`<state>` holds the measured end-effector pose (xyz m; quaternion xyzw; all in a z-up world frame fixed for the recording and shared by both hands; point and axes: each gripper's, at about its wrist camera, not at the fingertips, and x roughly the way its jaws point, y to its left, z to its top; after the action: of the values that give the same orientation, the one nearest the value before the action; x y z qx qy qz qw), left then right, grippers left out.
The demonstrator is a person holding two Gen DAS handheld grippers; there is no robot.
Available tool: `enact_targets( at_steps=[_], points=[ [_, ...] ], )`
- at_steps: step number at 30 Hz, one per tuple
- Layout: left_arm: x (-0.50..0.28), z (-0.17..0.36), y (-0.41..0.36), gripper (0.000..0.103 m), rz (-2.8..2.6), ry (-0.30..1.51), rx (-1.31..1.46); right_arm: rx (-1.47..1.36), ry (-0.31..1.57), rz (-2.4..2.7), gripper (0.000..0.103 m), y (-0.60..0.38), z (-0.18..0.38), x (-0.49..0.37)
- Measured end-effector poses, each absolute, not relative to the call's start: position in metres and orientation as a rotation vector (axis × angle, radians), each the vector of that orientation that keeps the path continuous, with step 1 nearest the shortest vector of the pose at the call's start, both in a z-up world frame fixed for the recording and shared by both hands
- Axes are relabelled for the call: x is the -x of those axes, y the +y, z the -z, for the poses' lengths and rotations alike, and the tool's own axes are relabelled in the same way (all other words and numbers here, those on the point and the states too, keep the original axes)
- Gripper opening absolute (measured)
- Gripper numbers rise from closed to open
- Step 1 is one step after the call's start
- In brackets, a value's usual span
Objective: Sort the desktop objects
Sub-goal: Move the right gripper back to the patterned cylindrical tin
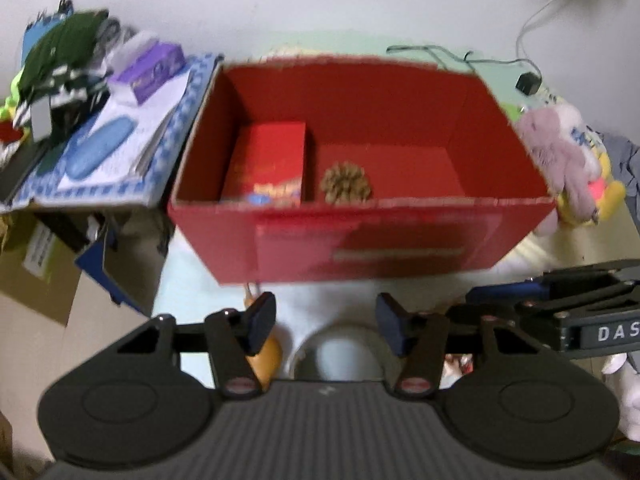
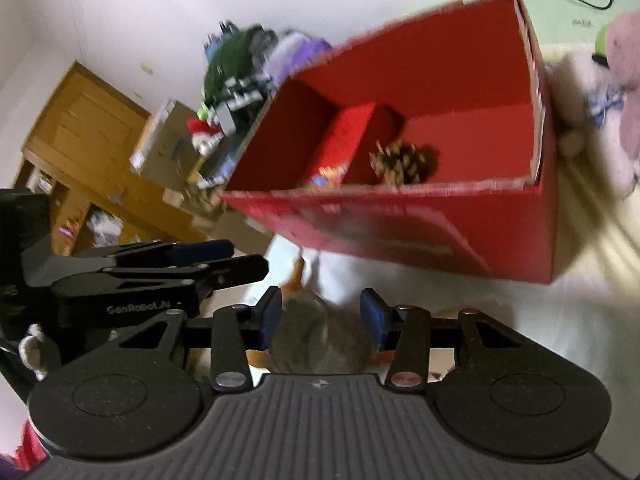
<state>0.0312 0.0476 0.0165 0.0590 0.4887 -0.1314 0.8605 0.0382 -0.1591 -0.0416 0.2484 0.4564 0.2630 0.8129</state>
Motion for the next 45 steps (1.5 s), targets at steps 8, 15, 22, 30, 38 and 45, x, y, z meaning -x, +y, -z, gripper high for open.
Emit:
enact_targets(
  at_steps=[8,15,22,30,38,45],
  points=[
    [-0.018,0.001,0.053,0.058,0.219,1.078,-0.105,-0.460,1.018,-0.581,0.048,-0.146,0.052,-0.032],
    [-0.010,0.015,0.051,0.058,0.210,1.141,-0.083,-0.383,1.026,-0.574,0.048,-0.134,0.056,-0.021],
    [-0.014,0.024,0.050,0.057,0.200,1.173,-0.077,-0.416,1.046,-0.550,0.047,-0.131,0.062,-0.020],
    [-0.019,0.032,0.047,0.055,0.195,1.188,-0.086,-0.426,1.052,-0.534,0.047,-0.127,0.064,-0.026],
    [-0.025,0.038,0.049,0.051,0.181,1.205,-0.087,-0.431,1.075,-0.525,0.047,-0.121,0.068,-0.032],
    [-0.026,0.042,0.050,0.051,0.174,1.204,-0.106,-0.429,1.084,-0.509,0.047,-0.120,0.069,-0.036]
  ],
)
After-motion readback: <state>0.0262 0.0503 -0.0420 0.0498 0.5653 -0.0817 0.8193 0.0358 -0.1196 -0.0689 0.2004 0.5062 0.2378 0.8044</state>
